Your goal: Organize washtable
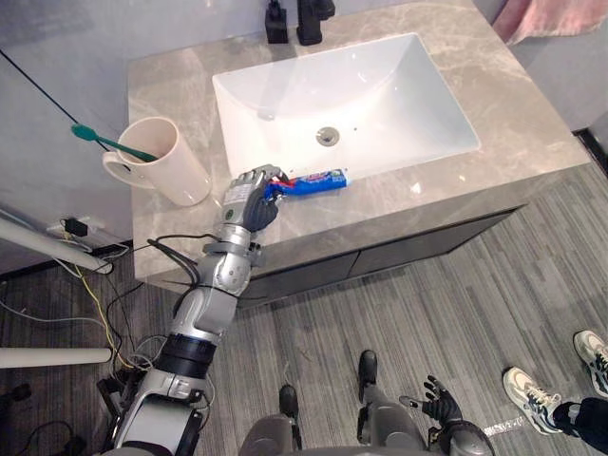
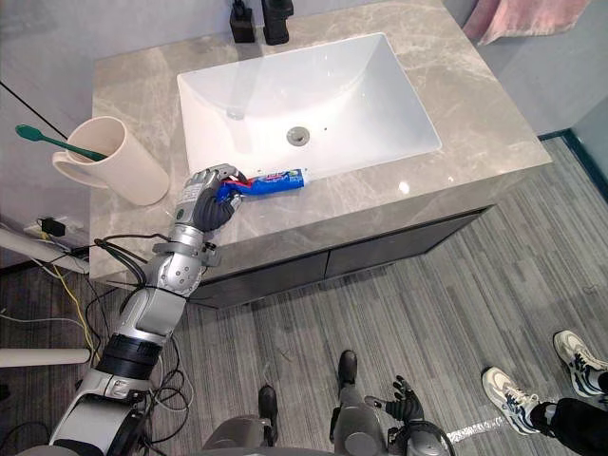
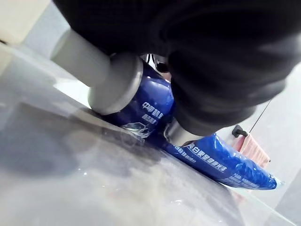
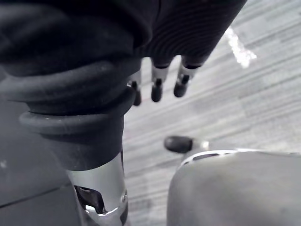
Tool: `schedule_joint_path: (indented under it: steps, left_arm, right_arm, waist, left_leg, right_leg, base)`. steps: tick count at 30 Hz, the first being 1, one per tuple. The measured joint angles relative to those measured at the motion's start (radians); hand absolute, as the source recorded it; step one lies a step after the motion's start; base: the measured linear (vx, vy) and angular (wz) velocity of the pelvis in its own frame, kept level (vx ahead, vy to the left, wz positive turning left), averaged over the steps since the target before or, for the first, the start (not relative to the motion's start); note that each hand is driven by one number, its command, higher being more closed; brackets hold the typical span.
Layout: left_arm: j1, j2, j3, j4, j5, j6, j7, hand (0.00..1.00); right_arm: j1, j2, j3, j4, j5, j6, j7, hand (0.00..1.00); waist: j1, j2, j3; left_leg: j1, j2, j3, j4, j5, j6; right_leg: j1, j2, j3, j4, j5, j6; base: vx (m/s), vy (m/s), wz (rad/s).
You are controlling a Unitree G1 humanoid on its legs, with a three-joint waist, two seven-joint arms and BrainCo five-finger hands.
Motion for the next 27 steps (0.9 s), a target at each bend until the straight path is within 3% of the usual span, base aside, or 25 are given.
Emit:
schedule_joint_path:
  steps: [12, 27]
  left_arm:
    - [0.058, -0.082, 0.028, -0.013, 0.157, 0.046, 0.138, 1.0]
    - [0.101, -0.068, -0.046, -0.039, 0.15, 0.054, 0.205, 1.0]
  right_arm:
    - [0.0, 0.033, 0.016, -0.041, 0.006, -0.037, -0.011, 0.0]
    - [0.0, 0.038, 0.035, -0.019, 0.032, -0.052, -0.025, 0.0]
  waist:
    - [-0.001, 0.004, 0.001]
    - [-0.001, 0.008, -0.003]
  left_leg:
    - [-0.002, 0.004, 0.003, 0.019, -0.005, 0.002]
    - [0.061, 0.002, -0.001, 0.021, -0.01, 0.006]
  right_leg:
    - [0.006, 0.004, 0.002, 0.0, 0.0, -0.001]
    - [0.072, 0.002, -0.005, 0.0, -0.003, -0.005]
  base:
    - [0.0, 0.0, 0.0]
    - [0.0, 0.0, 0.01]
